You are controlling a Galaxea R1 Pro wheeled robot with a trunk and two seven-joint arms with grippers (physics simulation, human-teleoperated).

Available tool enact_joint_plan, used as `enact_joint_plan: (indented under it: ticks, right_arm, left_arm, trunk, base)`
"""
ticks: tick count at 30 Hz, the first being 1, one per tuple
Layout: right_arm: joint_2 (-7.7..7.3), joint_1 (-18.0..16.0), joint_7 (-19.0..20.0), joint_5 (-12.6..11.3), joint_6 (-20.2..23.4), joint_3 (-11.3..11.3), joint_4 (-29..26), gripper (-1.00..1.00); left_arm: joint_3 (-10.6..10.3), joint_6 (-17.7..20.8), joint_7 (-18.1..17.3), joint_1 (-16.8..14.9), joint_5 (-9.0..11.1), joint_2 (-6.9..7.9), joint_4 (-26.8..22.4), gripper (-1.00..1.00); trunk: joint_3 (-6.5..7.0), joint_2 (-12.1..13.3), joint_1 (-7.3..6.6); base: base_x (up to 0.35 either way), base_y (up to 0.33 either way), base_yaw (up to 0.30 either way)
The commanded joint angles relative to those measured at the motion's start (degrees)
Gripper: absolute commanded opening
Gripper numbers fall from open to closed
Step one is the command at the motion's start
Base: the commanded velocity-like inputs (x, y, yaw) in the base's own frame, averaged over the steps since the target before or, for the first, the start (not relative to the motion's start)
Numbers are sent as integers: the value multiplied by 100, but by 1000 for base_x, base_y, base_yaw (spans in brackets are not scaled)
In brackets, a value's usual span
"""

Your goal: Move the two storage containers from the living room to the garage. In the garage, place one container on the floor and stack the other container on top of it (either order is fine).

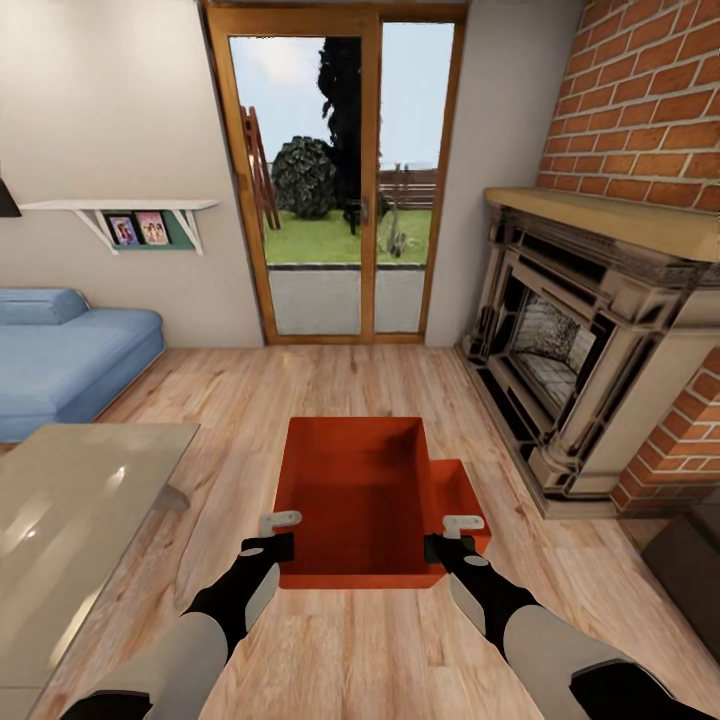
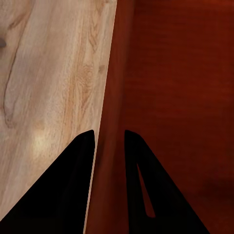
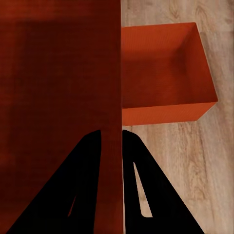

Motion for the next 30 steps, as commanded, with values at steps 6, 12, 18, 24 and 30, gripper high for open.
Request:
enact_joint_plan:
  ticks: [6, 12, 18, 24, 30]
  right_arm:
    - [-13, -7, -47, -34, -28, -75, 9, -100]
    - [-13, -7, -48, -36, -28, -75, 9, -100]
    - [-13, -7, -48, -36, -28, -75, 9, -100]
    - [-13, -7, -47, -36, -28, -75, 9, -100]
    - [-13, -7, -47, -36, -28, -75, 9, -100]
  left_arm:
    - [58, 38, 51, -3, -50, 198, -21, -100]
    - [59, 41, 51, -3, -50, 198, -17, -100]
    - [52, 35, 51, -3, -50, 198, -21, -100]
    - [51, 34, 51, -3, -50, 198, -21, -100]
    - [51, 33, 51, -3, -50, 198, -21, -100]
  trunk:
    - [44, -11, 3]
    - [99, -11, 3]
    - [155, -11, 3]
    - [210, -11, 3]
    - [265, -11, 3]
  base:
    - [0, 0, 0]
    - [0, 0, 0]
    - [0, 0, 0]
    - [0, 0, 0]
    - [0, 0, 0]
